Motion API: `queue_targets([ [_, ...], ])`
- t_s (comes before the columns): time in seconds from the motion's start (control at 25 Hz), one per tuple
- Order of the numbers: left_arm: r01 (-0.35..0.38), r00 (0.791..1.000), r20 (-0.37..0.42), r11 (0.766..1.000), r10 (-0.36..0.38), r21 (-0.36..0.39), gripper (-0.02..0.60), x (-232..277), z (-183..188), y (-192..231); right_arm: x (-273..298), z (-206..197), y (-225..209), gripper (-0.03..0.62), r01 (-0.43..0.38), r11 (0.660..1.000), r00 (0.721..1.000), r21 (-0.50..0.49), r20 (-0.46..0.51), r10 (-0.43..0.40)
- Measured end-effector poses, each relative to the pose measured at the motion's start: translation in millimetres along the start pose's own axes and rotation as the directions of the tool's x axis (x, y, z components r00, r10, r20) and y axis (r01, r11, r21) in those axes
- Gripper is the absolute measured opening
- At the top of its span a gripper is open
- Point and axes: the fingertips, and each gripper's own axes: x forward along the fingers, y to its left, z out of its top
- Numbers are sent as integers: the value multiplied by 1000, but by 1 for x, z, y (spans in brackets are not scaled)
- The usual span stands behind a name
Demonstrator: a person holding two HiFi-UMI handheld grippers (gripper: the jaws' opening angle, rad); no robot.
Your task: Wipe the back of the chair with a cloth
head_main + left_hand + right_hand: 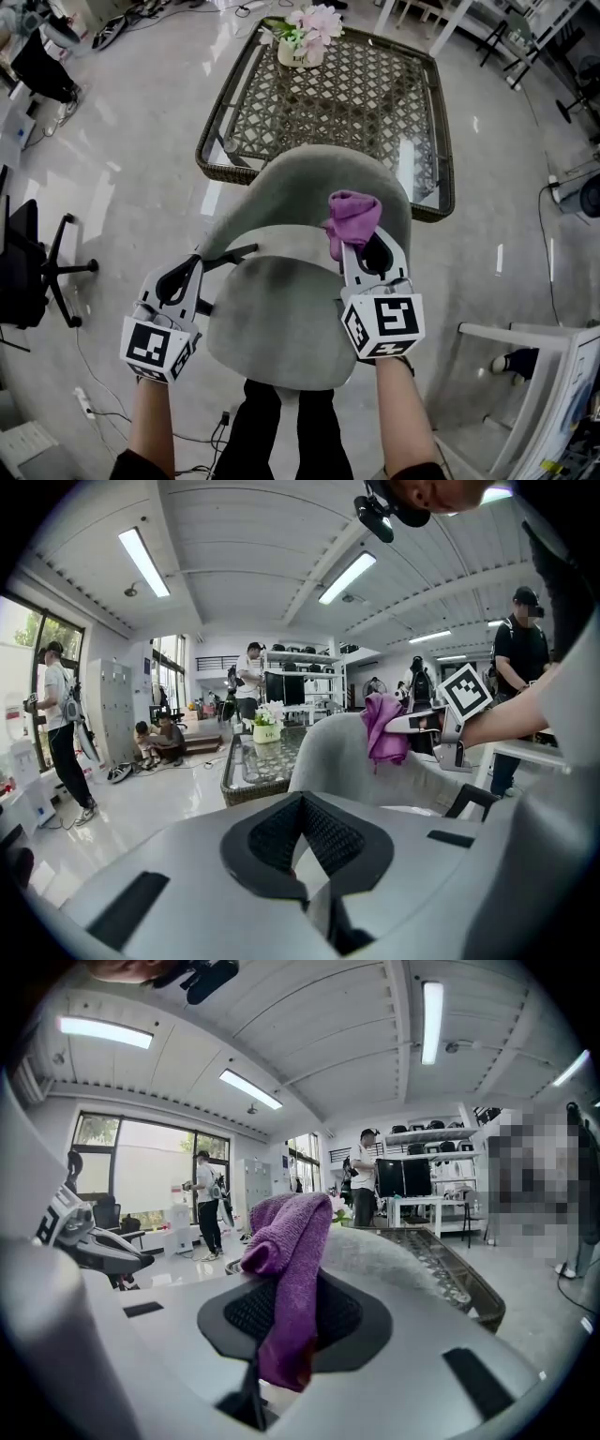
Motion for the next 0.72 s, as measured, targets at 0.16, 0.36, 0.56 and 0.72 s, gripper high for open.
queue_targets([
  [0.16,-21,1000,-20,1000,21,7,9,-4,-7,21,33,4,28,94,-56,998,998,5,13,56],
  [0.36,-39,999,-25,999,39,-30,9,-2,-13,35,76,3,62,94,-141,990,990,-20,3,141],
  [0.56,-31,999,-35,999,30,-27,9,5,-17,35,99,-3,84,94,-204,976,979,-80,-27,202],
  [0.72,-21,999,-45,1000,20,-20,9,8,-19,33,107,-4,78,94,-194,976,981,-99,-26,192],
])
